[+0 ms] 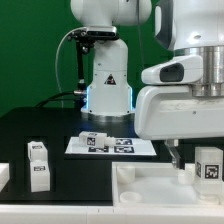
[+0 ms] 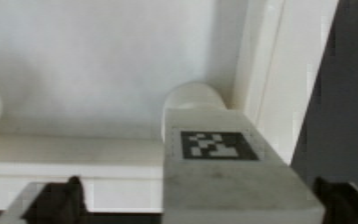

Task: Assemble square table

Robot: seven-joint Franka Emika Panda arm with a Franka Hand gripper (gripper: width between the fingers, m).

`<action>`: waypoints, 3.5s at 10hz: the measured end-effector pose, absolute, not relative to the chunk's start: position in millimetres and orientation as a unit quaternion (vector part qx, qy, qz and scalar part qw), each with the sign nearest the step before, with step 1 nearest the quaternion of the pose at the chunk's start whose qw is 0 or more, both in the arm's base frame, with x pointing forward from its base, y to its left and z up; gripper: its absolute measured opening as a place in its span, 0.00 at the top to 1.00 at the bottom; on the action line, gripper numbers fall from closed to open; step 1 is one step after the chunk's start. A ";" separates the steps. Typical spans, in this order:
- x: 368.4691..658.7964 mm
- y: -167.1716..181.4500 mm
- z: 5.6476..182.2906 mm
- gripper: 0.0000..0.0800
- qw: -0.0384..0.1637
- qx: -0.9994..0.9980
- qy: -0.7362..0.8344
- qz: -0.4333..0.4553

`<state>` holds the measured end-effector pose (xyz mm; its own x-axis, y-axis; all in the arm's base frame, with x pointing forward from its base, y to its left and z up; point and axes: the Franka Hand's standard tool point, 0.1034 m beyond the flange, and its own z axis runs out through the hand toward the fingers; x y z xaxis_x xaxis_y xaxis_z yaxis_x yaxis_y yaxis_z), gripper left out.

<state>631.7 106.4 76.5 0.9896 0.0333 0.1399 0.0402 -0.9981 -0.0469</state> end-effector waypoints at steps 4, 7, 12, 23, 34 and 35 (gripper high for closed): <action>631.6 106.7 76.5 0.65 0.032 -0.995 0.065 -0.067; 635.6 105.7 75.6 0.65 0.043 -0.979 0.189 -0.064; 637.8 103.5 74.5 0.65 0.063 -0.883 0.464 -0.047; 634.5 116.1 78.2 0.21 0.081 -0.885 0.456 -0.048; 640.5 107.0 76.1 0.64 0.043 -0.980 0.180 -0.074; 640.4 106.8 75.9 0.64 0.044 -0.976 0.200 -0.073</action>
Offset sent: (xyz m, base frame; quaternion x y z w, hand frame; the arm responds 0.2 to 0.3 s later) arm 0.0000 0.0000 0.0000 0.0000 0.0000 0.1296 0.9916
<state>640.4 106.8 75.9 0.9098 -0.3961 0.1242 -0.3832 -0.9164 -0.1155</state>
